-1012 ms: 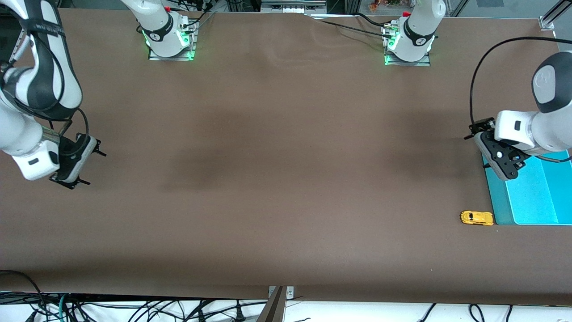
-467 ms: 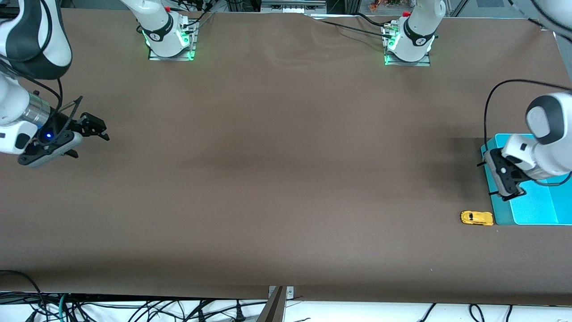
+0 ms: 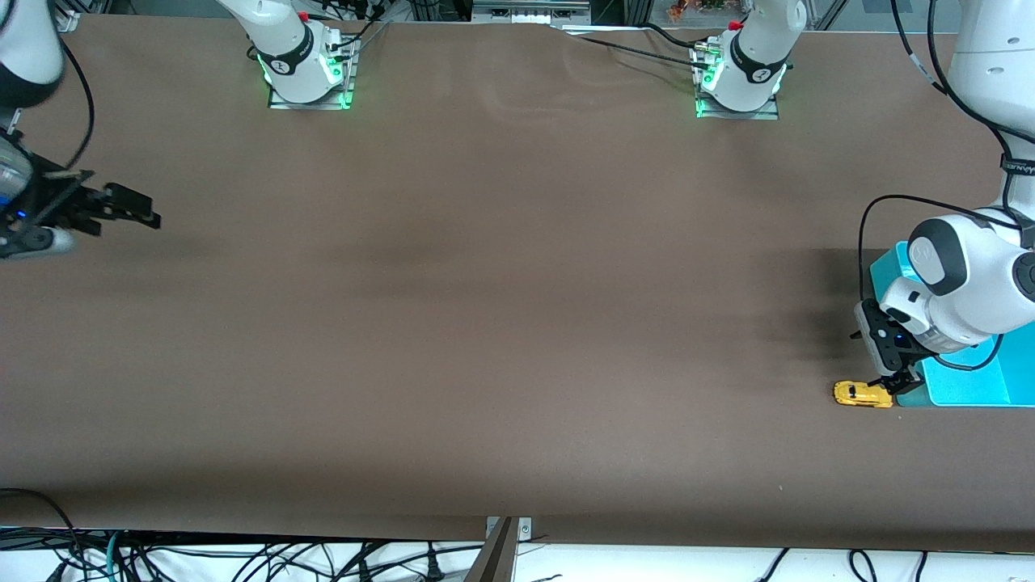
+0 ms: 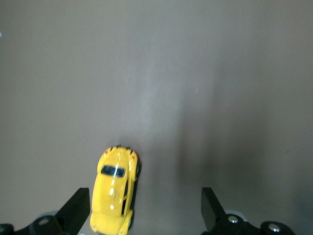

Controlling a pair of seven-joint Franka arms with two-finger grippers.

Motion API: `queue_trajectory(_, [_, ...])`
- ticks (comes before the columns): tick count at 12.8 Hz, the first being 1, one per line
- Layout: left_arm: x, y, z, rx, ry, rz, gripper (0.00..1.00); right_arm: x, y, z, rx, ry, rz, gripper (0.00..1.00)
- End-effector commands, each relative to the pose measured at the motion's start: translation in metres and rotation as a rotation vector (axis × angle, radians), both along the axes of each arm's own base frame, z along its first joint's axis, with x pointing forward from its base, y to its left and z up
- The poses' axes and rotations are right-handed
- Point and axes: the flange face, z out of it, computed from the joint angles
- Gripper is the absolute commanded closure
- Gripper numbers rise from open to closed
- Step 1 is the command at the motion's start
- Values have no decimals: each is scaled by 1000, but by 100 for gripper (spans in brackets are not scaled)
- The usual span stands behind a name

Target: Wind and store yellow beetle car

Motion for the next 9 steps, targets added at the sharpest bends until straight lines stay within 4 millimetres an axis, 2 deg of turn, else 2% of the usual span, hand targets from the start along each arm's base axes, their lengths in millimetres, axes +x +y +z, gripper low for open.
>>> queue_trajectory(1, [13,19,-10,5,-29,-27,0,-16,-3,42,-41,77,-80,0])
queue_trajectory(2, [13,22,-10,5,-35,-20,0,-22,-2,52,-26,109,-55,0])
queue_trajectory(4, [23,22,-13,11,-67,-13,0,-13,12,58,-36,49,3,0])
queue_trajectory(6, [36,20,-19,-1,-83,-3,0,-13,22,54,-74,64,-76,0])
queue_trajectory(7, [41,18,-22,-10,-91,3,0,-12,25,50,-87,64,-185,0])
queue_trajectory(9, [44,16,-32,-7,-109,3,0,0,26,48,-67,-7,-234,0])
